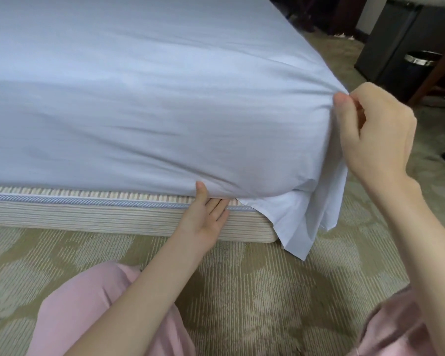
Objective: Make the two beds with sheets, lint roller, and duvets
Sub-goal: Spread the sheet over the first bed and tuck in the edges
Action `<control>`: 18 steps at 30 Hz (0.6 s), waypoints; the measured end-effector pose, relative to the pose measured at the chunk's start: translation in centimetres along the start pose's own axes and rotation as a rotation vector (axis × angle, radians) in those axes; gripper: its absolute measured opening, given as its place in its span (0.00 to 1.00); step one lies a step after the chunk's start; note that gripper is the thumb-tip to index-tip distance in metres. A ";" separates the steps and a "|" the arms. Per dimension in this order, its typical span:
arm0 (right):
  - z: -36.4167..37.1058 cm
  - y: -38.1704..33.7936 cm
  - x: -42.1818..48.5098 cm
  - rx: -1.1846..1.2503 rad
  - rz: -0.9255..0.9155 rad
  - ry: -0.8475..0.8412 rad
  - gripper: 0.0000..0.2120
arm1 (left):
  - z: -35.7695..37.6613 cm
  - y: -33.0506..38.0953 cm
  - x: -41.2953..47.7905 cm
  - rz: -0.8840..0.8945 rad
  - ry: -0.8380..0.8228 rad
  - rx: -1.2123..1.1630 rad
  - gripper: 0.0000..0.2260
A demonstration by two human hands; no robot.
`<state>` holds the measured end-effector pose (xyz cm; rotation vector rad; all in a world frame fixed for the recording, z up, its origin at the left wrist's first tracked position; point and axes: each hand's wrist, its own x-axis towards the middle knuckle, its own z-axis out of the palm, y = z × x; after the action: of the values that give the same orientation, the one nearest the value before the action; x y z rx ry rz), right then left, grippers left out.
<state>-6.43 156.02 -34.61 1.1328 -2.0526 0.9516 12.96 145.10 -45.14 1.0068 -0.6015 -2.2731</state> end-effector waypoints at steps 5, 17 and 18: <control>-2.0 -1.8 -4.6 0.226 -0.109 0.099 0.17 | 0.2 0.2 -0.6 -0.048 0.043 -0.182 0.22; 6.2 1.4 -8.9 1.424 1.420 -0.785 0.23 | -0.1 0.7 0.7 -0.140 -0.003 -0.524 0.27; 6.7 1.8 -8.9 1.538 1.450 -0.723 0.32 | -0.2 0.7 1.1 -0.144 -0.019 -0.537 0.27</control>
<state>-5.08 155.20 -45.80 0.1398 -2.3936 3.6249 12.79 143.86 -45.42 0.7759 0.0871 -2.3782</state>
